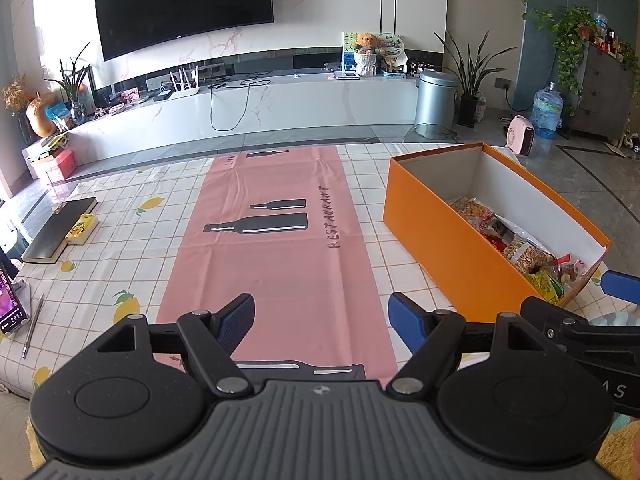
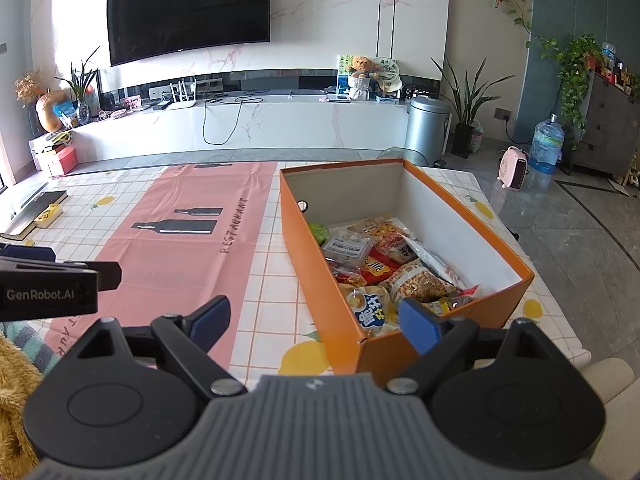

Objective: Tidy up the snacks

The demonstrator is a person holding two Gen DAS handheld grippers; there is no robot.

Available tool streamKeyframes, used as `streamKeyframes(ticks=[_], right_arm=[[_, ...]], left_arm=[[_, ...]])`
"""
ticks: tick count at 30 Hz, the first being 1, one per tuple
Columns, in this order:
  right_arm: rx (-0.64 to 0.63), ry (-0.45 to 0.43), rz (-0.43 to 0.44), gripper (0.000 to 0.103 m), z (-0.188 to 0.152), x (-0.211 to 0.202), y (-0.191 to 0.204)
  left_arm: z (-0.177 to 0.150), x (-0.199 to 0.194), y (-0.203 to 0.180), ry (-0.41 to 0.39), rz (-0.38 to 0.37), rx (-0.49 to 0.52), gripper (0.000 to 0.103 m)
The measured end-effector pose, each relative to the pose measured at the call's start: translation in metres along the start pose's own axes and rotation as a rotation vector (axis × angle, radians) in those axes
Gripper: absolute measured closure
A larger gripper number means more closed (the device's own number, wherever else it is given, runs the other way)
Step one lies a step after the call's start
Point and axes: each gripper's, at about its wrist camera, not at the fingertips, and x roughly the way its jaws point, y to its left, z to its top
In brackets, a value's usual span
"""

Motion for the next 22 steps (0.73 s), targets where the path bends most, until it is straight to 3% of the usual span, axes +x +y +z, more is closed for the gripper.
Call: streamKeyframes(ticks=[22], right_arm=[[-0.004,0.003,0.006,0.013,0.0022,0.0001,0.0034]], left_arm=[[-0.0014,-0.0057,0.002,-0.007,0.004,-0.015,0.014]])
